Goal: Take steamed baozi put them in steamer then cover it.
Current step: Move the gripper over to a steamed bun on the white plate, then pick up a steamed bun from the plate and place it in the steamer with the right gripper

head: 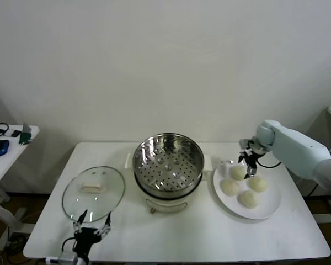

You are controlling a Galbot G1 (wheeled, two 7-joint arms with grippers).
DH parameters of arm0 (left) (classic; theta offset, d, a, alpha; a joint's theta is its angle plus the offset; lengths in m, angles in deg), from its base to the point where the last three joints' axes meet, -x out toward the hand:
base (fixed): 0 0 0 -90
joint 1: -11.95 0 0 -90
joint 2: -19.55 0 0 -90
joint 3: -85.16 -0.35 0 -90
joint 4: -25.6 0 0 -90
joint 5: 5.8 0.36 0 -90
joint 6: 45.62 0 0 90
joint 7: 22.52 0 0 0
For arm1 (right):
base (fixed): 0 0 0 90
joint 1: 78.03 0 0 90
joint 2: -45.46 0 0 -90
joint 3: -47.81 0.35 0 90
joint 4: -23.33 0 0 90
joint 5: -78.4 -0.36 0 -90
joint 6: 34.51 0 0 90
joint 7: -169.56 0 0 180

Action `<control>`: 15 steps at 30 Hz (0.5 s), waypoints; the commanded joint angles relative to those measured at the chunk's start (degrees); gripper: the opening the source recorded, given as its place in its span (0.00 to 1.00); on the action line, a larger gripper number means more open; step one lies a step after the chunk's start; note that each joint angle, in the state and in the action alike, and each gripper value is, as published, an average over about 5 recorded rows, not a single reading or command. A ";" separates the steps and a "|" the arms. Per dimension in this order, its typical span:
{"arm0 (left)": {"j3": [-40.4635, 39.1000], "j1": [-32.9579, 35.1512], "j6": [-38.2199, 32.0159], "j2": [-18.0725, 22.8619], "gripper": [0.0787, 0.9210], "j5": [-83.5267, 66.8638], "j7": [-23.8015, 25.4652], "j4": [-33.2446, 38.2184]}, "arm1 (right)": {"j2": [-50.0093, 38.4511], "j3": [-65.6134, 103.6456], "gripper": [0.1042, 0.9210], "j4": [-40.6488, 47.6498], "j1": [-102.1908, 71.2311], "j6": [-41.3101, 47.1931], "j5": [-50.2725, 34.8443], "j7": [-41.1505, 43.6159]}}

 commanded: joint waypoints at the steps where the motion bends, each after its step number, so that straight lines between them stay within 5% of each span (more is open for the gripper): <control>1: -0.08 0.02 -0.18 0.10 0.88 0.13 -0.02 -0.23 | 1.95 2.39 0.84 2.99 -1.94 -0.49 3.03 -1.01; 7: -0.02 0.21 -0.52 0.17 0.88 0.22 -0.09 -0.35 | 2.24 3.91 0.69 2.85 -2.52 -0.58 2.63 -1.06; 15: 0.15 0.97 -0.95 0.20 0.88 0.31 -0.18 0.23 | -0.80 -2.35 0.66 -4.37 8.15 -2.95 -3.70 0.91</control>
